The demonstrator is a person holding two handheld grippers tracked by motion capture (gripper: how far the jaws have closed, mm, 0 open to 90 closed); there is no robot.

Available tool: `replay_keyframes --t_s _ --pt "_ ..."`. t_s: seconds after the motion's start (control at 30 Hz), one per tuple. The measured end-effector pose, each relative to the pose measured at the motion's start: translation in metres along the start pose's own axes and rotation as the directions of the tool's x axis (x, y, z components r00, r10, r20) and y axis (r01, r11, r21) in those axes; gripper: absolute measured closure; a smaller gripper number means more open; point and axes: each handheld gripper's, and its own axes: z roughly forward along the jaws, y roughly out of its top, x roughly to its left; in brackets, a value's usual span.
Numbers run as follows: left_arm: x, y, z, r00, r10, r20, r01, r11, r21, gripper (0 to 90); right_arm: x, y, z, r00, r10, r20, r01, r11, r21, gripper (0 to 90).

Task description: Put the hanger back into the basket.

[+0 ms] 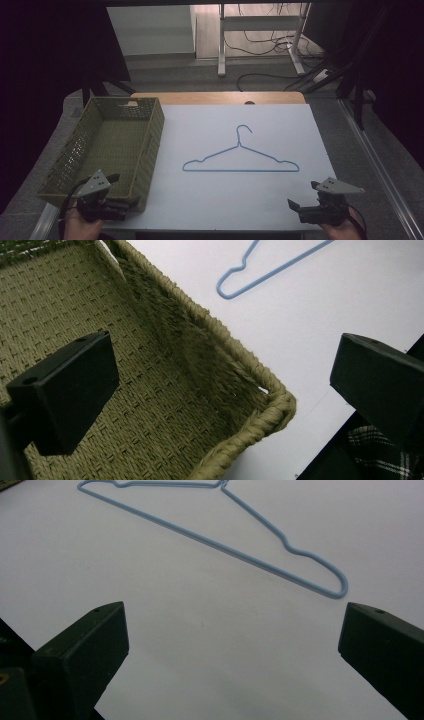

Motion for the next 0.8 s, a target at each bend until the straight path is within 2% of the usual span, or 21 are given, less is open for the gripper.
replay_keyframes --t_s 0.33,0.63,0.8 --pt "0.0014 -0.0004 -0.0020 0.9999 -0.003 -0.017 0.003 1.0000 -0.009 0.0 -0.0019 0.0011 -0.0035 0.9997 0.021 0.008 -0.021 1.000 -0.014 0.0" --pt "-0.0023 0.0008 0.0023 0.9999 0.013 -0.004 -0.013 0.9999 0.010 0.0 0.0001 0.0006 -0.0007 0.9999 0.013 0.011 -0.013 1.000 0.010 0.0" --pt "-0.0031 0.0005 0.0036 0.9996 0.024 -0.013 -0.023 0.9997 0.012 0.0 0.0013 0.0012 0.0002 1.0000 0.005 0.007 -0.005 1.000 0.018 0.0"
